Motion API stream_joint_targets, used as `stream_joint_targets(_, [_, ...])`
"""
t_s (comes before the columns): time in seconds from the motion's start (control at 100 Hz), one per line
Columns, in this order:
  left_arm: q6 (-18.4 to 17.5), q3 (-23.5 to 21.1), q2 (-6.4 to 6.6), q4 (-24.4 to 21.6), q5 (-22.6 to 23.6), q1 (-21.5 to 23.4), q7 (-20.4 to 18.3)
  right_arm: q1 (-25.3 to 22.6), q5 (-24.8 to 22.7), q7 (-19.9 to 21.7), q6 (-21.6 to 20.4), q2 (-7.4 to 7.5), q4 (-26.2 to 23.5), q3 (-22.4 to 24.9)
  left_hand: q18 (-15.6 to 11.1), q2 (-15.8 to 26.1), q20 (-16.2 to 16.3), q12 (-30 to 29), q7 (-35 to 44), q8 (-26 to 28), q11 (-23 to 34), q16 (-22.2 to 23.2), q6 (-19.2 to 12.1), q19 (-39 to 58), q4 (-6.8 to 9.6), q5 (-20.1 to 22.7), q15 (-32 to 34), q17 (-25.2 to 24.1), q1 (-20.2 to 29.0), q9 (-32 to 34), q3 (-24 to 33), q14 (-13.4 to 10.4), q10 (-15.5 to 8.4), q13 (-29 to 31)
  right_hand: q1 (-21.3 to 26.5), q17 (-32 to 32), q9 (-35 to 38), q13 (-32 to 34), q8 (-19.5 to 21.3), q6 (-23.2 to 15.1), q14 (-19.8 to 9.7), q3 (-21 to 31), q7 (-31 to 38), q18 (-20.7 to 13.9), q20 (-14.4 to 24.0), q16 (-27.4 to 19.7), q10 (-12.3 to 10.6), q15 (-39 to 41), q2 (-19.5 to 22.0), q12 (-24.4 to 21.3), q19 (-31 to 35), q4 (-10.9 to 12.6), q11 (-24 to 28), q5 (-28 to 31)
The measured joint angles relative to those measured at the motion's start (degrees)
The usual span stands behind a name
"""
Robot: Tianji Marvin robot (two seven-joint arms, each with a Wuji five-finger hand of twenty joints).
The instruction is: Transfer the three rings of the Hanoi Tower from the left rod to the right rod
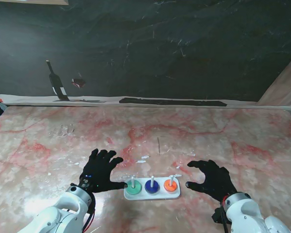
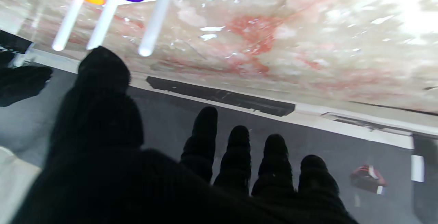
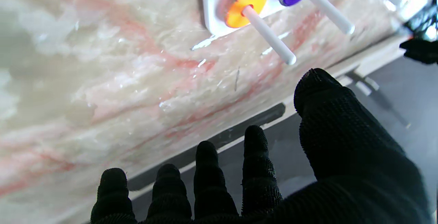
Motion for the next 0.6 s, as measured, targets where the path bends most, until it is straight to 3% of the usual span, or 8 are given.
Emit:
stream_joint_targets(0.14, [0.97, -1.43, 0.01, 0.12, -0.81, 1.78, 0.74, 0.61, -1.31, 2.53, -5.86, 1.29, 1.31, 0.78, 0.00, 0.00, 0.00, -0.11, 0.00, 0.00, 0.06, -0.38, 0.00, 0.00, 0.01, 0.01, 0.00, 0.00, 0.01, 0.01, -0.50, 0.00, 0.00, 0.00, -1.17, 0.10, -0.60, 0.00, 1.39, -1.57, -0.27, 0.74, 0.01, -0.20, 0.00, 0.16, -1.83, 0.02, -3.20, 0.15, -0.64, 0.06, 0.66, 0.00])
stream_joint_targets(0.23, [0.97, -1.85, 0.05, 0.41, -0.79, 2.11, 0.53, 2.64, -2.07, 3.82, -8.97, 1.87, 4.47, 0.13, 0.00, 0.00, 0.00, -0.29, 0.00, 0.00, 0.07, -0.76, 0.00, 0.00, 0.01, 0.01, 0.00, 0.00, 0.04, 0.01, -0.50, 0.00, 0.00, 0.00, -3.64, 0.37, -2.19, -0.05, 1.40, -3.63, -0.84, 4.28, -1.69, -0.35, -1.52, 0.20, -2.82, 0.06, -5.96, 0.11, -2.87, 0.08, 0.95, -0.44])
stream_joint_targets(0.36, [0.97, -2.14, 0.07, 0.76, -0.89, 2.20, 0.52, 6.78, -7.45, 6.82, -12.72, 2.89, 9.43, -2.13, 0.00, 0.00, 0.00, -0.29, 0.00, 0.00, 0.07, -0.94, 0.00, 0.00, 0.01, 0.01, 0.00, 0.00, 0.06, 0.01, -0.50, 0.00, 0.00, 0.00, -7.58, 0.99, -4.22, -0.27, 0.52, -4.60, -1.51, 7.70, -3.82, -0.91, -3.01, 0.58, -3.99, 0.06, -9.05, -1.35, -4.41, 0.08, -2.29, -3.94])
stream_joint_targets(0.6, [1.45, -2.44, 0.09, 1.03, -1.74, 2.23, 0.17, 13.50, -8.61, 7.29, -18.92, 4.03, 17.84, -6.53, 0.00, 0.00, 0.00, -0.29, 0.00, 0.01, 0.07, -0.96, -0.09, 0.00, 0.03, 0.01, 0.00, 0.00, 0.07, 0.01, -0.60, 0.00, 0.00, 0.00, -11.32, 1.59, -4.87, -2.27, -0.55, -4.98, -2.21, 11.16, -6.72, -1.71, -4.16, 0.72, -5.11, -0.03, -11.28, -3.23, -5.72, 0.04, -8.00, -9.72])
